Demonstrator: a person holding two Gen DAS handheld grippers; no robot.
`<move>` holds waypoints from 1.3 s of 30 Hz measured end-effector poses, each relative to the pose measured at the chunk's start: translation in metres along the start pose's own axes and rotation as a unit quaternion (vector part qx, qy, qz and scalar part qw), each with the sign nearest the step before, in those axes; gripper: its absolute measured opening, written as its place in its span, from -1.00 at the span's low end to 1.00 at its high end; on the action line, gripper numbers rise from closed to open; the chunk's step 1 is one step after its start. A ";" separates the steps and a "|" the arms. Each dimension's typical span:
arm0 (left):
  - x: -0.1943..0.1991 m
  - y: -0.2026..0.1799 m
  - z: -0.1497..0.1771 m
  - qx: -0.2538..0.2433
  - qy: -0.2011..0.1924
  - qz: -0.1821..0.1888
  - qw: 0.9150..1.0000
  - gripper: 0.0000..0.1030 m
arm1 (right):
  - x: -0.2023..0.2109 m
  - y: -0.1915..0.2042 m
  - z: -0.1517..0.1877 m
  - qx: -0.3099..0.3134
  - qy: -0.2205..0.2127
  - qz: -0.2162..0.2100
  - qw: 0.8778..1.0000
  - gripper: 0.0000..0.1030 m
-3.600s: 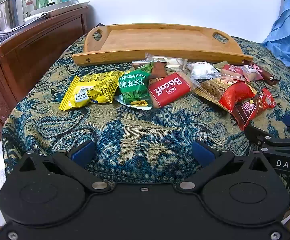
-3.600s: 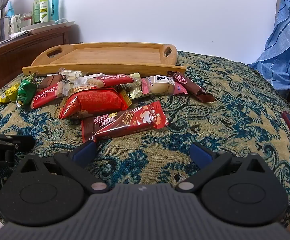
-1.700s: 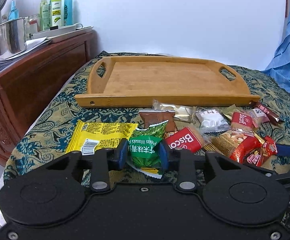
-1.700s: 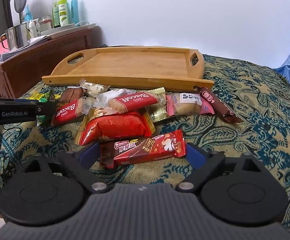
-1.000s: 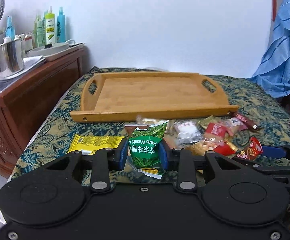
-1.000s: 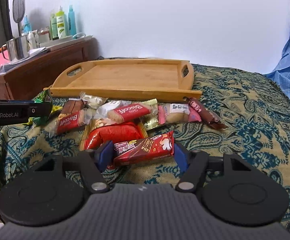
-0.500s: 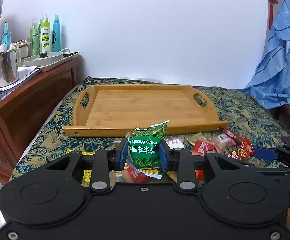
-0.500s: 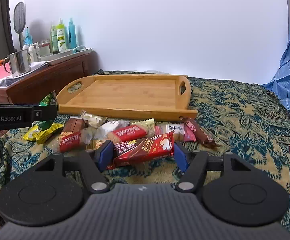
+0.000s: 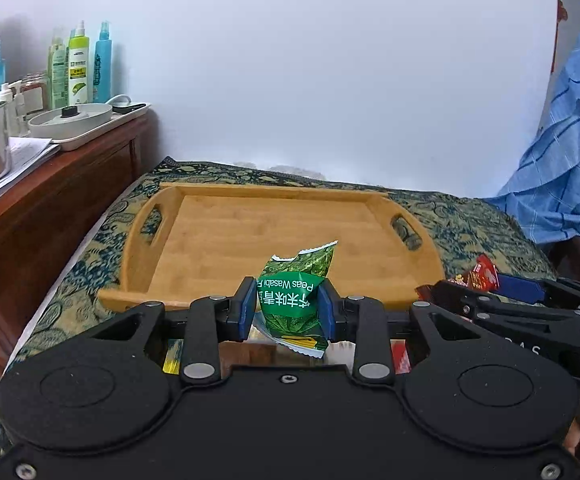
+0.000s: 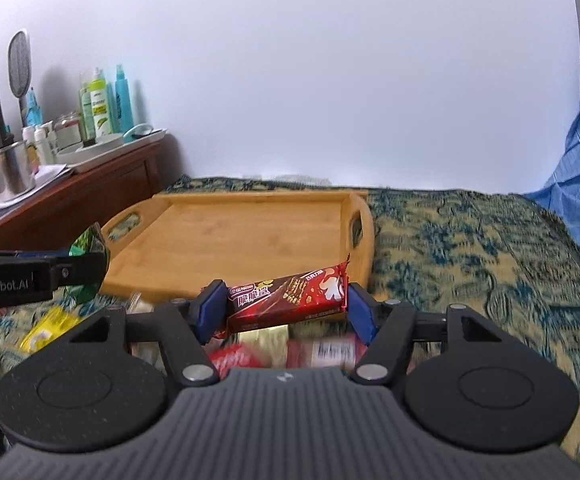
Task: Organize snacks
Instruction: 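Carry both snacks over the tray and open both grippers to drop them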
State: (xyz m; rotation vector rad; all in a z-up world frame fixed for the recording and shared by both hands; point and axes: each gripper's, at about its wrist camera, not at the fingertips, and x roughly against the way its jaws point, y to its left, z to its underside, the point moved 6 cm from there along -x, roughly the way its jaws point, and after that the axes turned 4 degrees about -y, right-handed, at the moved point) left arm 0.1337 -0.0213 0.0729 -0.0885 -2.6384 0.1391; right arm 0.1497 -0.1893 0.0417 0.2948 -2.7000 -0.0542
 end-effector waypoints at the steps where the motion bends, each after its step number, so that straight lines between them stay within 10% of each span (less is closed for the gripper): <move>1: -0.006 0.000 -0.005 0.001 0.002 0.001 1.000 -0.41 | -0.005 -0.001 -0.004 -0.001 0.000 -0.001 1.000 0.29; 20: -0.123 0.009 -0.014 0.012 0.082 -0.007 0.997 -0.40 | -0.108 -0.016 -0.005 -0.009 0.076 -0.024 0.997 0.30; 39: -0.146 0.001 -0.003 -0.013 0.085 -0.008 0.996 -0.40 | -0.127 -0.016 0.003 -0.011 0.097 -0.018 0.995 0.30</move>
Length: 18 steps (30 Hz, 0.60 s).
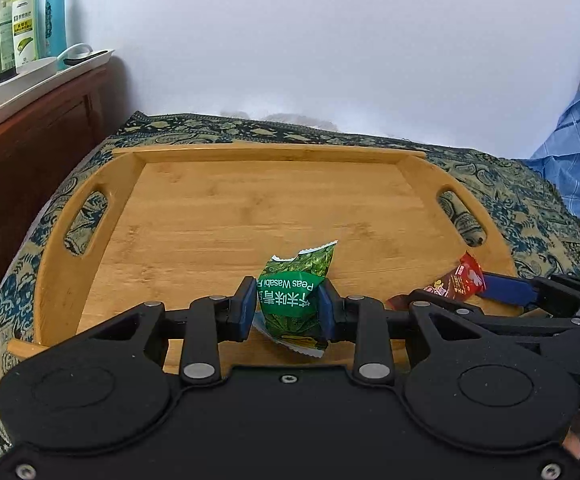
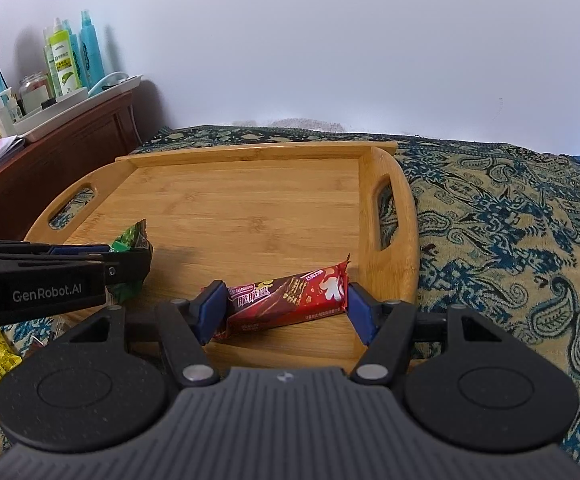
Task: Organize snacks
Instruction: 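Carry both snacks over the tray and open both grippers to drop them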
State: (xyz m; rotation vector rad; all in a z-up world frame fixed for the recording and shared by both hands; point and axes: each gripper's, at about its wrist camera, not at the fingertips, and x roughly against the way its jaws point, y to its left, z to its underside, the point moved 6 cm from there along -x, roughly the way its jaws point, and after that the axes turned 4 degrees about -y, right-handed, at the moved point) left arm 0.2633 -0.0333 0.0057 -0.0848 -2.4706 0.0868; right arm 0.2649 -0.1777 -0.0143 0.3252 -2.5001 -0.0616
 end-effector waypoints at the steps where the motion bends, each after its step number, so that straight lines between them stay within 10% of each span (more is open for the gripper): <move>1: 0.000 -0.001 0.000 -0.003 -0.002 -0.001 1.000 -0.40 | 0.000 0.000 0.000 0.001 0.000 0.001 1.000 0.30; 18: 0.008 -0.003 -0.002 -0.016 -0.017 -0.009 1.000 -0.13 | 0.007 -0.001 -0.003 0.000 -0.013 -0.007 1.000 0.54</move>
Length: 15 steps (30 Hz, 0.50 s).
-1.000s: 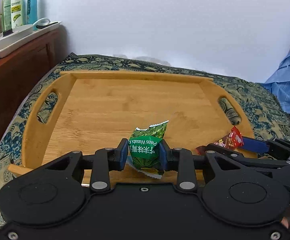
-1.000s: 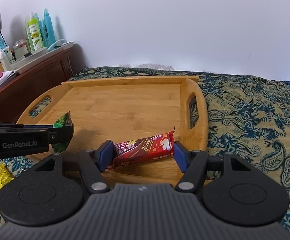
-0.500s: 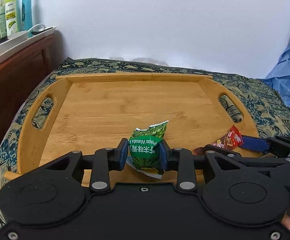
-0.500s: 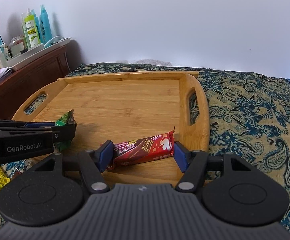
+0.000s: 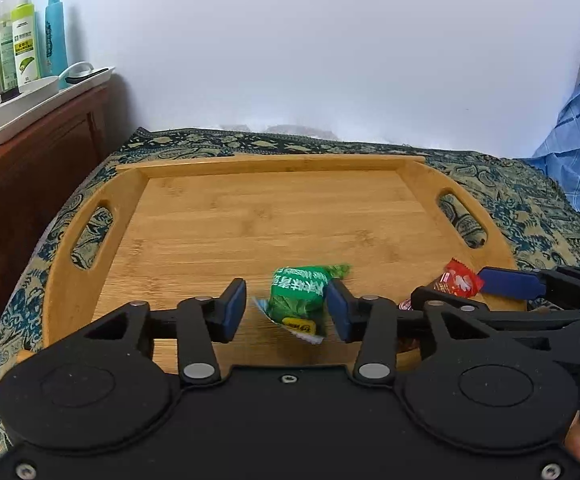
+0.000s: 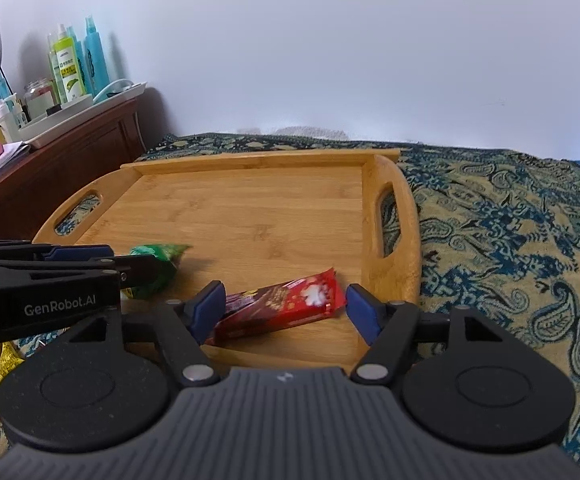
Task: Organize snacks
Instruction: 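Carry both snacks over the tray and open both grippers to drop them, then withdraw both grippers from the tray back toward the snack pile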
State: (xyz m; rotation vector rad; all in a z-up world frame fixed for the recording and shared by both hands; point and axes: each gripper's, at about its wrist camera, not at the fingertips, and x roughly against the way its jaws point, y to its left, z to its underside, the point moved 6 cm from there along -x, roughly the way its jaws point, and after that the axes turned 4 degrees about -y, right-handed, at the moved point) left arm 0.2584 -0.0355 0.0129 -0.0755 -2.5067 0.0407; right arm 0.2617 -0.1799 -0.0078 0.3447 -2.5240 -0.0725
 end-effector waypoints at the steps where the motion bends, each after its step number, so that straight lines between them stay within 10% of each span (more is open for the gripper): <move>1: 0.002 0.001 -0.001 0.002 -0.001 0.000 1.000 -0.10 | 0.002 0.000 -0.001 -0.001 -0.002 -0.001 1.000 0.55; 15: 0.046 0.014 0.005 -0.003 -0.036 -0.015 0.999 0.58 | 0.031 -0.002 -0.005 -0.028 -0.030 0.000 0.999 0.74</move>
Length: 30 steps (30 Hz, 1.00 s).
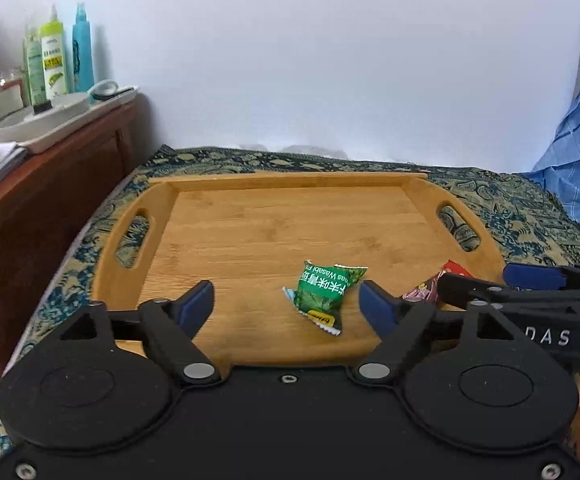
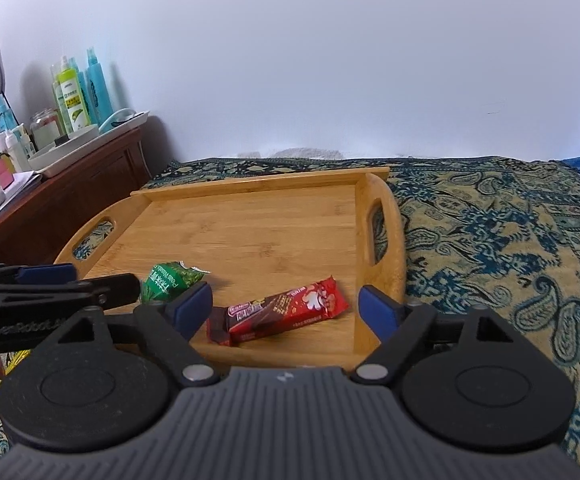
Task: Organize snacks
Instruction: 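Withdraw both grippers from the tray back toward the snack pile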
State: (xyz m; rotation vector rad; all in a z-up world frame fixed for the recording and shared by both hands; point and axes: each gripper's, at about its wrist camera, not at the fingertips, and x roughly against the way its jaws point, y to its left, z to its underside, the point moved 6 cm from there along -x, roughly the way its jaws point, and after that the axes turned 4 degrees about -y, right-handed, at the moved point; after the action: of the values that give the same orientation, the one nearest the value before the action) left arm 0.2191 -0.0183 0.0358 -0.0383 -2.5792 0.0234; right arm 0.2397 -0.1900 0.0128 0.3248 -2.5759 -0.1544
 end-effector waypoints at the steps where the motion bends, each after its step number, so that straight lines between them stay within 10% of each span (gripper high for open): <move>1: 0.005 0.000 0.001 -0.004 -0.003 -0.001 1.000 0.61 | 0.003 0.000 0.001 -0.001 -0.001 0.001 1.000 0.74; 30: 0.091 0.009 0.061 -0.021 -0.027 0.009 0.999 0.87 | 0.077 0.003 0.049 -0.032 -0.016 0.005 0.999 0.97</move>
State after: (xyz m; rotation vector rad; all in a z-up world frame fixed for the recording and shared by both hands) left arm 0.1092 -0.0068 0.0324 -0.0783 -2.6340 -0.0219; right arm 0.1499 -0.2052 0.0094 0.2871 -2.5980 -0.2385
